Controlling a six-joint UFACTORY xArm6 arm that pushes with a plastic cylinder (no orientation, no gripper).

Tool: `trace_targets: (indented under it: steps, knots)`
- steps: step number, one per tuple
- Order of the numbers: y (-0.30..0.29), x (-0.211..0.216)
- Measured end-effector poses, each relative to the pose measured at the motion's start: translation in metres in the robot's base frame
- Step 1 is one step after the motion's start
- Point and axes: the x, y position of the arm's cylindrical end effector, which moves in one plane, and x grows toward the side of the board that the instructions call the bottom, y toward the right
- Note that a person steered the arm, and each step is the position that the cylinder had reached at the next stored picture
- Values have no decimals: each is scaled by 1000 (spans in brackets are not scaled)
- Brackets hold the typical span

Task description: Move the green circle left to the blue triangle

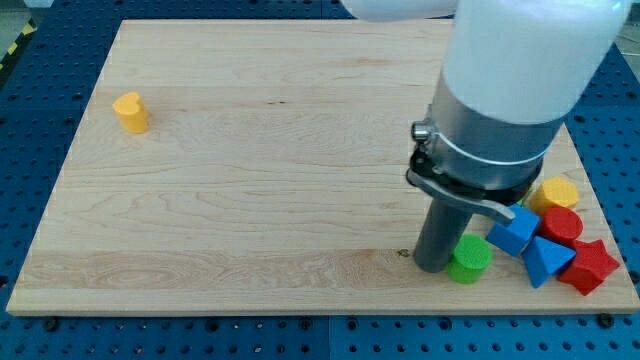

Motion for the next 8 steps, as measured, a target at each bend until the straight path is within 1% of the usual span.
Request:
trace_targets:
  steps: [2, 6, 8]
  knots:
    - [11, -5]
    - [13, -17]
    - [28, -20]
